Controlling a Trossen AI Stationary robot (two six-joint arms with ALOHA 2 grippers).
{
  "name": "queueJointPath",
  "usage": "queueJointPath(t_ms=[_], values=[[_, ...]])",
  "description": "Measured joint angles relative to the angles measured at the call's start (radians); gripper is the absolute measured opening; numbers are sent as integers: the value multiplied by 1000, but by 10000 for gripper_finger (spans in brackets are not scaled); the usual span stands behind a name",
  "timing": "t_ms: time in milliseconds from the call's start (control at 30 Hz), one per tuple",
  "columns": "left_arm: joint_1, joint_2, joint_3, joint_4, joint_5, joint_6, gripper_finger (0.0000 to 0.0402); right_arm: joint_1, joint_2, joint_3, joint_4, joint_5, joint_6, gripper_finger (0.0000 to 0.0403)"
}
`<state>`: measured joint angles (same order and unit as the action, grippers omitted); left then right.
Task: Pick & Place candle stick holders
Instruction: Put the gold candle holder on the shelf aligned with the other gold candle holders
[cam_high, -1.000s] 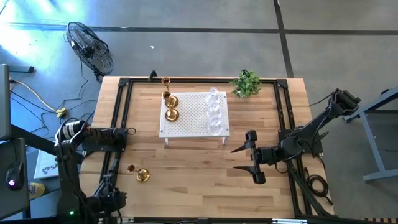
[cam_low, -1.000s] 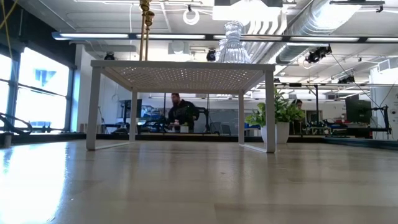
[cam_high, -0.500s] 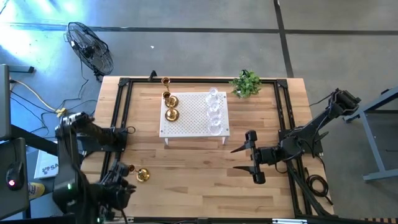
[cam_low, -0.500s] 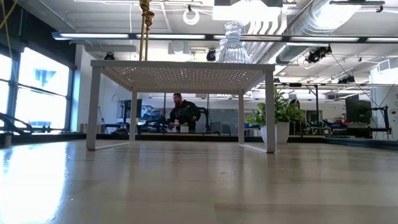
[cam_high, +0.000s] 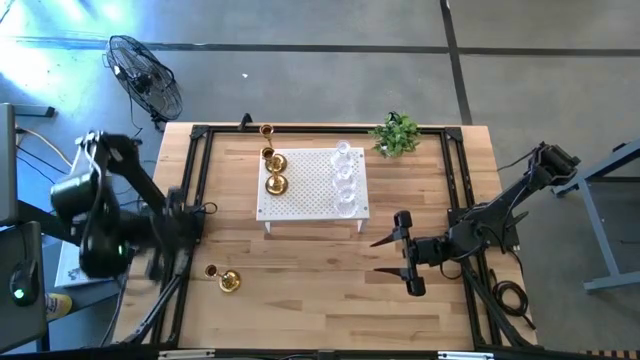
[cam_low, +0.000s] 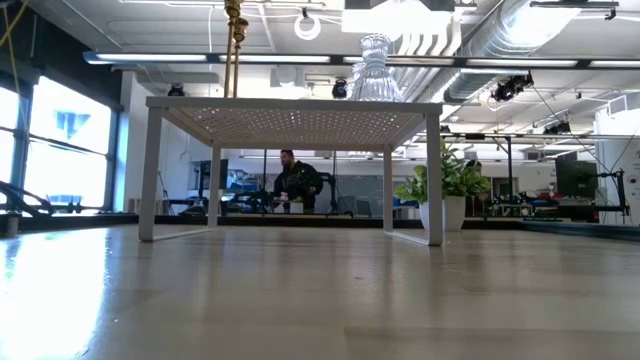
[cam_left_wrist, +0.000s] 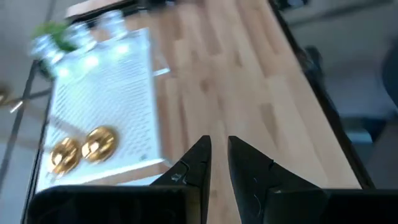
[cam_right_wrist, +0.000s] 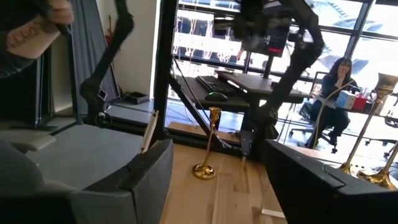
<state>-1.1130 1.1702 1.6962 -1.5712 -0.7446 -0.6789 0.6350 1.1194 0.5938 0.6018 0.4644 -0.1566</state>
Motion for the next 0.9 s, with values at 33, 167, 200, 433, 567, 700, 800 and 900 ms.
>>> queueJointPath(t_ms=[33,167,200,433,567,700,800,900], values=[[0,-44,-39,0,-18,-33,50,0,0,0,-1,0,0,241],[0,-214,-239,39,-37,-122,50,0,0,0,-2,0,0,241],[0,-255,-295,73,-27,-124,50,0,0,0,-2,0,0,241],[0,-514,-612,348,150,-51,50,0,0,0,-2,0,0,240],[0,-622,-723,440,218,-51,50,0,0,0,-1,0,3,239],[0,-696,-813,519,307,-30,50,0,0,0,0,0,22,240],[0,-728,-869,558,336,-35,50,0,0,0,0,0,26,239],[0,-732,-911,583,368,-59,50,0,0,0,0,0,26,239]])
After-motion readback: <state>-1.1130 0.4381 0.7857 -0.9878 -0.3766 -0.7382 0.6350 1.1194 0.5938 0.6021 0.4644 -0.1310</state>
